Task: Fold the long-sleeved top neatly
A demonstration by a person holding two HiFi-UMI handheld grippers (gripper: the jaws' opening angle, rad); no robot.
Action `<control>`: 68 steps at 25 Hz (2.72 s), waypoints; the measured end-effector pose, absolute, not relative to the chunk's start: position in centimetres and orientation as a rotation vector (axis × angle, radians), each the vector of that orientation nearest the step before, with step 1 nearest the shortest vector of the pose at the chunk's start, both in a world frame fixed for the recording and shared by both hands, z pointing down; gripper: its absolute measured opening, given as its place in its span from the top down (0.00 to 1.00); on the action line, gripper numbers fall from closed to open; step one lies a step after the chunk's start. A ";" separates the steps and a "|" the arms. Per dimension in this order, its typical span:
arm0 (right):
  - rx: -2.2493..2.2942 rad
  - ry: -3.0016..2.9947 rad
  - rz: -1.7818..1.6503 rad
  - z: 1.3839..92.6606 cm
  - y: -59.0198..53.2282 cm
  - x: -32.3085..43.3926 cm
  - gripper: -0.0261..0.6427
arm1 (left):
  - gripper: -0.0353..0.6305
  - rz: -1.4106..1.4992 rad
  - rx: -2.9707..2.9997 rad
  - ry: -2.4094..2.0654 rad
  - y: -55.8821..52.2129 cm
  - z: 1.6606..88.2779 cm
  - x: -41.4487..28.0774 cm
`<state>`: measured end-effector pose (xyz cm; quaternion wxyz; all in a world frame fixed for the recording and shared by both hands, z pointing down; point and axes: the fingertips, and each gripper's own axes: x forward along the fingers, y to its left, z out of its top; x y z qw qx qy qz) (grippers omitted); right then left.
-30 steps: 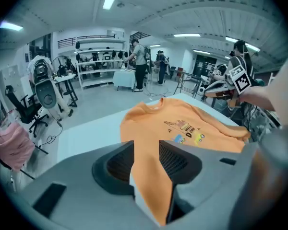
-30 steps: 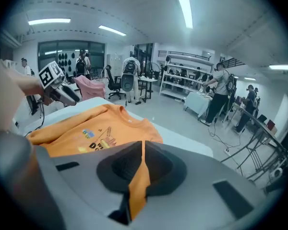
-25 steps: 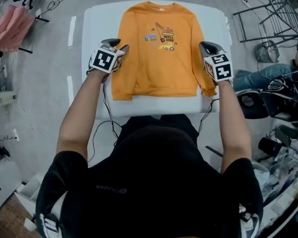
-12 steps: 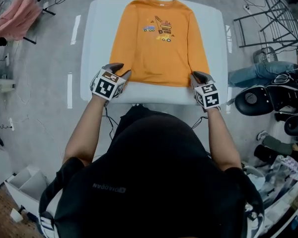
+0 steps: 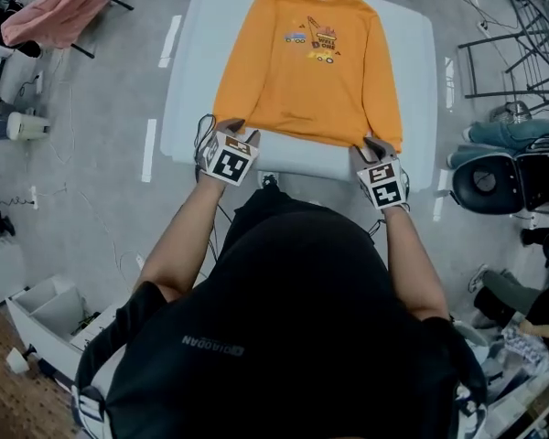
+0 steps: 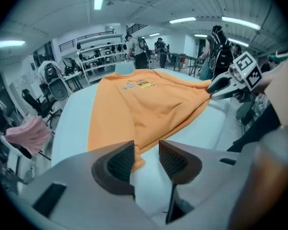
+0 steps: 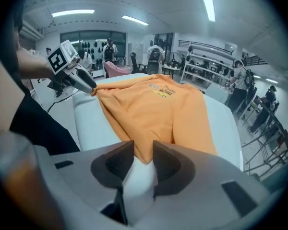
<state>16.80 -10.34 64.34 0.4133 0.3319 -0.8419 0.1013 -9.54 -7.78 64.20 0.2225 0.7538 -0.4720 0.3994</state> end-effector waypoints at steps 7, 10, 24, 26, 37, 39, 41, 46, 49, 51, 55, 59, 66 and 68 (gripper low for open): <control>0.861 -2.053 0.223 65.6 -10.9 17.3 0.92 | 0.87 1.381 1.941 -1.519 -9.4 66.0 -16.3; 0.876 -2.046 0.240 65.5 -10.7 17.4 0.93 | 0.89 1.357 1.879 -1.565 -9.7 65.8 -19.9; 0.870 -2.077 0.252 65.7 -9.9 17.9 0.78 | 0.73 1.255 2.113 -1.340 -7.6 64.8 -12.6; 0.875 -2.066 0.250 66.3 -9.9 18.1 0.81 | 0.73 1.273 2.100 -1.345 -8.5 66.1 -12.3; 0.894 -2.080 0.188 64.8 -10.1 18.9 0.93 | 0.92 1.093 2.001 -1.328 -6.6 66.5 -12.4; 0.888 -2.087 0.170 64.4 -9.9 19.5 0.93 | 0.92 1.043 1.982 -1.324 -5.5 65.8 -12.1; 0.862 -2.084 0.168 64.5 -9.7 19.8 0.93 | 0.92 1.028 1.963 -1.331 -4.7 65.6 -12.1; 0.823 -2.069 0.206 65.9 -9.1 19.3 0.93 | 0.92 1.054 1.966 -1.384 -5.0 66.2 -12.4; 0.826 -2.058 0.223 66.2 -9.0 19.4 0.92 | 0.92 1.070 1.939 -1.383 -4.9 66.9 -12.4; 0.812 -2.071 0.244 65.8 -8.6 19.3 0.86 | 0.91 1.076 1.936 -1.378 -4.6 66.8 -12.3; 0.856 -2.179 0.288 62.4 -7.8 19.5 0.81 | 0.81 1.049 1.975 -1.369 -3.5 64.3 -11.9; 1.026 -2.235 0.351 60.1 -8.2 22.1 0.83 | 0.80 0.998 2.038 -1.413 -3.5 61.2 -10.7; 1.359 -2.196 0.774 60.8 -10.4 29.0 0.80 | 0.93 0.669 1.965 -1.406 -5.2 59.2 -7.1; 1.338 -2.209 0.864 61.3 -10.5 28.7 0.75 | 0.93 0.660 1.960 -1.400 -5.0 58.8 -6.4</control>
